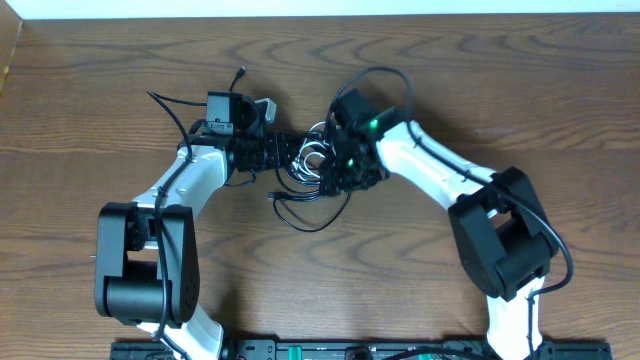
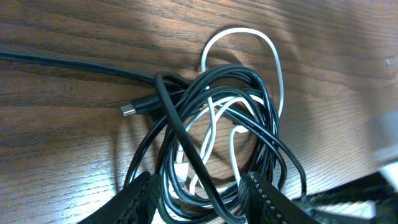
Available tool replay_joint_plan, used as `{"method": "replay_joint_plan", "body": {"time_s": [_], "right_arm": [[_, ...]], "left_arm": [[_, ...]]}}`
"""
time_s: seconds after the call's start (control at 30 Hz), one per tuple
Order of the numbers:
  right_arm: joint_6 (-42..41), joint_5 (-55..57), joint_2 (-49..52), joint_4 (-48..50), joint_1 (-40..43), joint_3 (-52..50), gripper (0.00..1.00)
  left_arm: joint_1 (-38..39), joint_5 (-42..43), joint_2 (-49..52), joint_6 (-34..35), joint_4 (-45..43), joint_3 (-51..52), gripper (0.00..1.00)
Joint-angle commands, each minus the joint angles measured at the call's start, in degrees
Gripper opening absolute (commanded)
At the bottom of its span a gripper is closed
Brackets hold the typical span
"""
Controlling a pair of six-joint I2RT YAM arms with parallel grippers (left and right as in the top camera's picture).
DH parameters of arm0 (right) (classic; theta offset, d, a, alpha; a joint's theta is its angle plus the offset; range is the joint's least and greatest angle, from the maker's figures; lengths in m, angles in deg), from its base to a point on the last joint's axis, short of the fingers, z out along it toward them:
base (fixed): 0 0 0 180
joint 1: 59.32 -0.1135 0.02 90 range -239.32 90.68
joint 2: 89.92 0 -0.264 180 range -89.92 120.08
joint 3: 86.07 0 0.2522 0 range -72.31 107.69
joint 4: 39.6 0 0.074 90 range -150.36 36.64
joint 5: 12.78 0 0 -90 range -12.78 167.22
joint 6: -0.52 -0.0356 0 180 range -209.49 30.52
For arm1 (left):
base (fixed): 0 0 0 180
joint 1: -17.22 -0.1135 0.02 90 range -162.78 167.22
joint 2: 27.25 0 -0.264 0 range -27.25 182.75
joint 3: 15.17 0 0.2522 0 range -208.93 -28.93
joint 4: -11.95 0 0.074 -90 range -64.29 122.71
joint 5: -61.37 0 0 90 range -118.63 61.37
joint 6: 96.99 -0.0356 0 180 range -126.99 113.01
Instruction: Untangle cables
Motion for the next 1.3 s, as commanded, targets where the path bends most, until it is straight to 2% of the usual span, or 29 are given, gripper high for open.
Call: {"method": "replay_joint_plan", "body": {"time_s": [0.0,0.17,0.27,0.37,0.4,0.47,0.57,0.6,0.67,0.77,0.97,1.13,1.27], "right_arm": [[-2.97,1.55,-0.61,1.6,-1.18,-3.02,0.54],[-3.06,1.14,-0.61,4.07,-1.92,-3.67,0.45],[-3.45,1.33,-0.61,3.63,-1.64,-3.67,0.51],[-4.59,2.54,-0.61,3.54,-0.92,-3.67,0.93],[-5.62,3.93,-0.61,3.56,-0.55,-3.67,0.99],[-6.43,2.91,-0.63,4.17,0.04,-3.58,0.99],[-4.98,-10.91,-1.03,5.09,1.81,-1.33,0.93],[-4.81,-12.13,-1.18,4.52,2.32,-0.46,0.92],[-4.24,-12.22,-1.64,2.38,3.58,1.22,0.9],[-1.6,-11.54,-2.08,-0.48,6.08,2.25,0.9],[-1.62,-1.33,-2.08,-6.49,8.35,2.08,0.96],[-2.19,0.39,-2.08,-5.11,6.08,-0.48,0.94],[-7.8,1.22,-2.05,0.37,2.86,-4.0,0.99]], "left_arm": [[0.07,-1.07,-1.57,-0.76,0.13,-0.35,0.47],[0.07,-1.09,-1.51,-0.79,0.15,-0.35,0.46],[0.07,-3.13,-1.44,-0.74,0.68,-0.35,0.45],[0.07,-8.52,-1.44,2.19,1.7,-0.35,0.45],[0.07,-9.97,-1.44,3.67,1.99,-0.35,0.45],[0.11,-10.4,-1.42,4.07,2.1,-0.35,0.45],[0.24,-10.54,-1.31,4.26,2.1,-0.35,0.45],[0.22,-10.54,-1.11,4.26,2.08,-0.35,0.45],[0.24,-10.54,-0.61,4.26,2.08,-0.35,0.4],[0.24,-10.54,0.13,4.42,2.05,-0.35,0.41],[0.22,-10.56,0.52,5.55,2.03,-0.35,0.41],[0.22,-13.09,0.59,5.79,2.03,-0.35,0.41],[0.22,-13.09,0.59,5.79,2.03,-0.35,0.41]]}}
